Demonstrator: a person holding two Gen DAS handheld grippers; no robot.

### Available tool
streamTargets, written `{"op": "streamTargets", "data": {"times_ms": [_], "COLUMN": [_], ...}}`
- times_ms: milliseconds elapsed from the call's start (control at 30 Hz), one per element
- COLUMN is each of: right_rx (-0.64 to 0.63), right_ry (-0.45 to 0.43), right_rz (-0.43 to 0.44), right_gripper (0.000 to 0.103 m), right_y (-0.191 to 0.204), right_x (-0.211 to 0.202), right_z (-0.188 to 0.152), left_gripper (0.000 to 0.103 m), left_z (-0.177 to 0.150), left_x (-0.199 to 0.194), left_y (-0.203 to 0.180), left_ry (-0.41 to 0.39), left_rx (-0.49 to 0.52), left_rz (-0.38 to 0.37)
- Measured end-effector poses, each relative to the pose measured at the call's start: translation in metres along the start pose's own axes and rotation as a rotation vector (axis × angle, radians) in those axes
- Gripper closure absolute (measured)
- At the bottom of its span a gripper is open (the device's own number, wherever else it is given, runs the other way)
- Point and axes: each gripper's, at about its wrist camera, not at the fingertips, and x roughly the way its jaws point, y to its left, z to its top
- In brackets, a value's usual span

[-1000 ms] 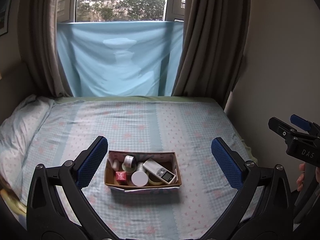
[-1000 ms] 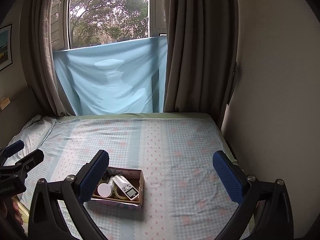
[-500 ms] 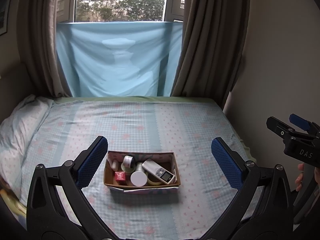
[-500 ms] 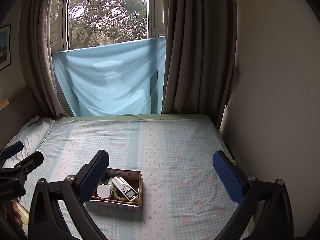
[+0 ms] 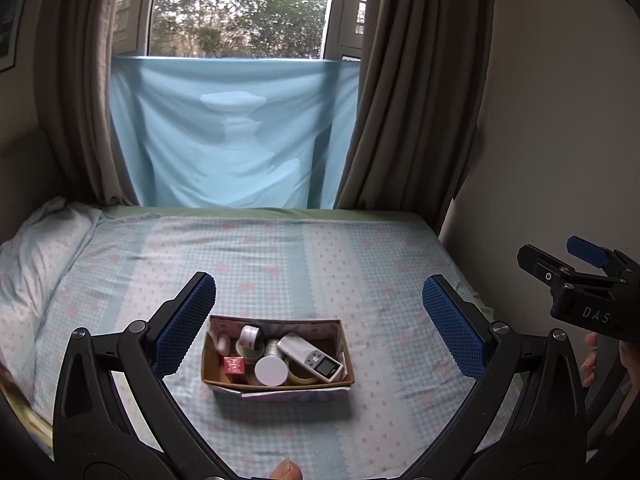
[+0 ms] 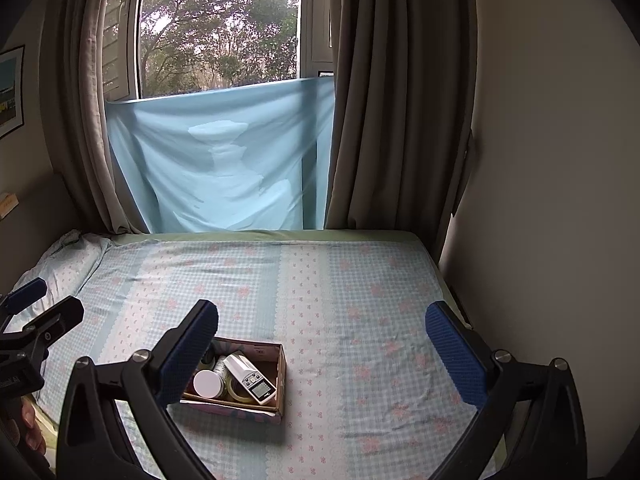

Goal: Organize rigid objects

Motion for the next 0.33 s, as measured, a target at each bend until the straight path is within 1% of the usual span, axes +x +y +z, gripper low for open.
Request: {"op": "streamTargets", "data": {"times_ms": [100,333], "right_rx": [-0.002,0.0], "right_ry": [0.001,0.002], "right_rz": [0.0,0.002], "right_gripper": [0.0,0.0], "right_y": [0.0014,0.0025], "right_x": [0.0013,0.0039], "right_z": [0.0001,0.0011], "left_gripper": [0.0,0.0], "left_z": [0.0015,0.0018], "left_x": [-0.0007,-0.0011], "left_y": [-0.0051,-0.0097], "left_ry": [-0.012,-0.036], "left_rx": [0.039,0.058], "left_rz": [0.033,0.047]}}
